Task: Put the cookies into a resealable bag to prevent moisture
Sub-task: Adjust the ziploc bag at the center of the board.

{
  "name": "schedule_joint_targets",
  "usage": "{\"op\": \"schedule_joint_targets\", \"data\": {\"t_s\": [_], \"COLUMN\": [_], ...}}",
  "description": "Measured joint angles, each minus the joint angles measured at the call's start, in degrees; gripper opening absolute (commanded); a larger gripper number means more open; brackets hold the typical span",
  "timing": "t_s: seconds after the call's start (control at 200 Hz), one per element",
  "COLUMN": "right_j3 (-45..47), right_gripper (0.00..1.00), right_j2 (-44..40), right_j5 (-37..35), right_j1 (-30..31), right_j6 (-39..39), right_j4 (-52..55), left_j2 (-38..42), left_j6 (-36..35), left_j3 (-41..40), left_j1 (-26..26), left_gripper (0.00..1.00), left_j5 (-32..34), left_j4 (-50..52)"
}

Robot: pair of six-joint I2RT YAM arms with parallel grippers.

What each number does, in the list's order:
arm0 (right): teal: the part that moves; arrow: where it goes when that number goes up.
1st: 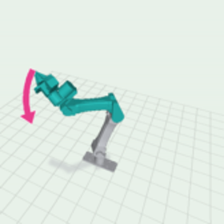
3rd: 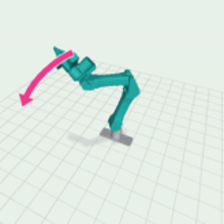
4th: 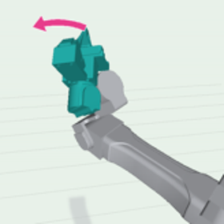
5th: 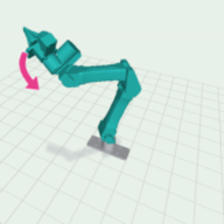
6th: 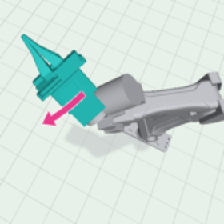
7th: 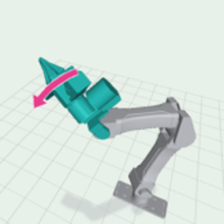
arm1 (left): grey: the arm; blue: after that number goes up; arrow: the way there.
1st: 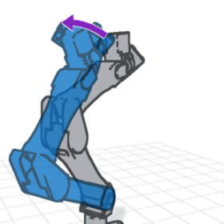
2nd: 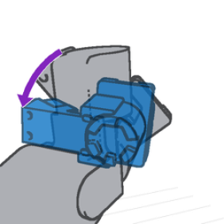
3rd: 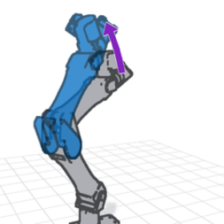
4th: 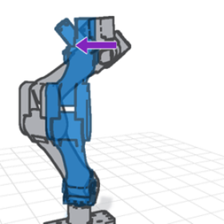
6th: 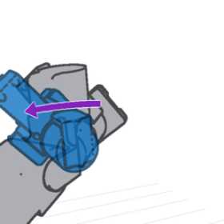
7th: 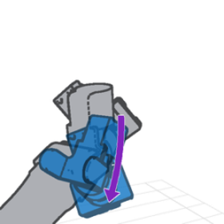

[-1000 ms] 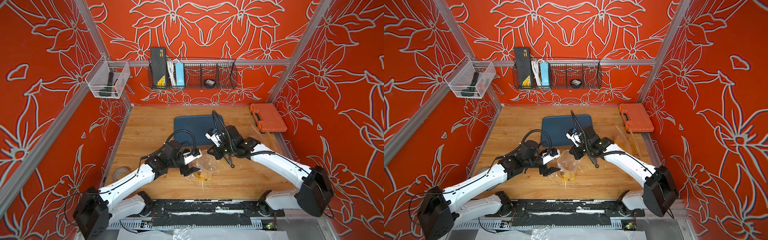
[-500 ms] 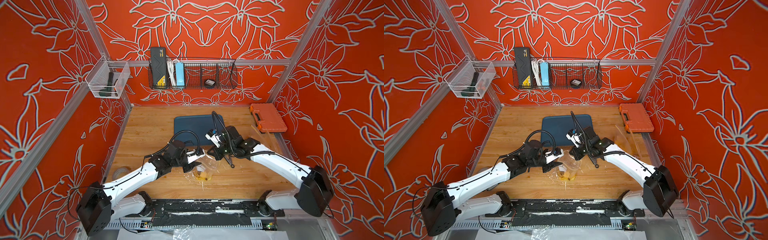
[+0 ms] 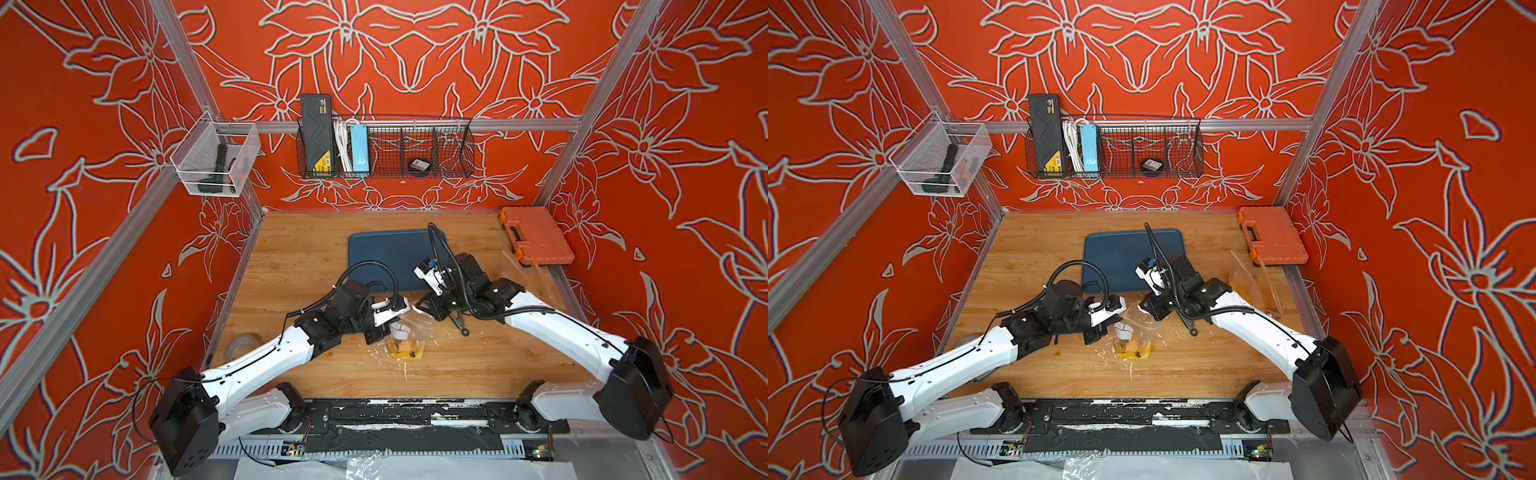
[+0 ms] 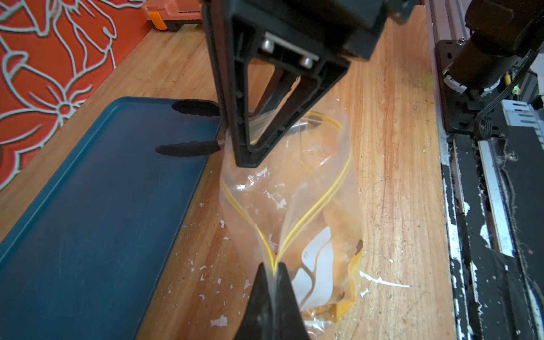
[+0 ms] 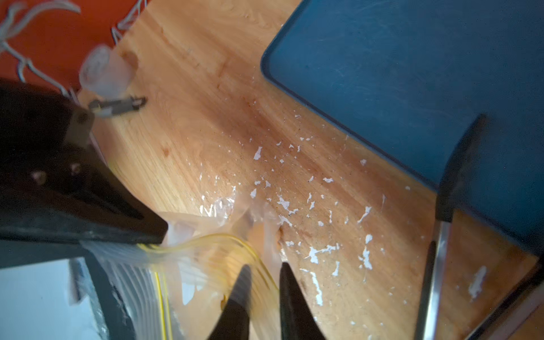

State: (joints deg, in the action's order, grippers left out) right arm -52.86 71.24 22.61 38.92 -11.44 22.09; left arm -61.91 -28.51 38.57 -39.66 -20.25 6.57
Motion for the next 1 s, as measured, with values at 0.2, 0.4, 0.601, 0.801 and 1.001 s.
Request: {"op": "schedule_joint_targets", "data": {"t_s": [0.2, 0.4, 0.601, 0.801, 1.001], "right_j3": [11.02, 16.2, 21.09, 21.07, 17.38], "right_gripper": [0.84, 0.84, 0.83, 0.8, 0.78], "right_j2": [-15.1, -15.21, -10.25, 1.01, 11.58], "right_j5": [-4.46, 2.1, 14.95, 23.91, 28.28], "right_j1": [-7.96, -13.09, -15.67, -15.87, -15.89], "right_j6": [-4.66, -5.95, -6.95, -5.84, -0.92], "right_j4": [-10.34, -17.0, -29.7, -40.35, -41.46], "left_j2": [1.95, 0.2, -3.1, -4.9, -5.44], "left_j6": [3.19, 6.29, 9.22, 10.78, 11.28], "left_j3": [-2.05, -2.12, -2.12, -2.03, -1.97], "left_j1": [7.87, 14.49, 18.53, 20.61, 21.16], "left_gripper": [0.0, 0.0, 0.0, 0.0, 0.0], "left_j5": [-6.82, -12.44, -14.19, -13.7, -12.46], "left_j4": [-0.22, -0.33, -1.4, -1.6, -1.6]}}
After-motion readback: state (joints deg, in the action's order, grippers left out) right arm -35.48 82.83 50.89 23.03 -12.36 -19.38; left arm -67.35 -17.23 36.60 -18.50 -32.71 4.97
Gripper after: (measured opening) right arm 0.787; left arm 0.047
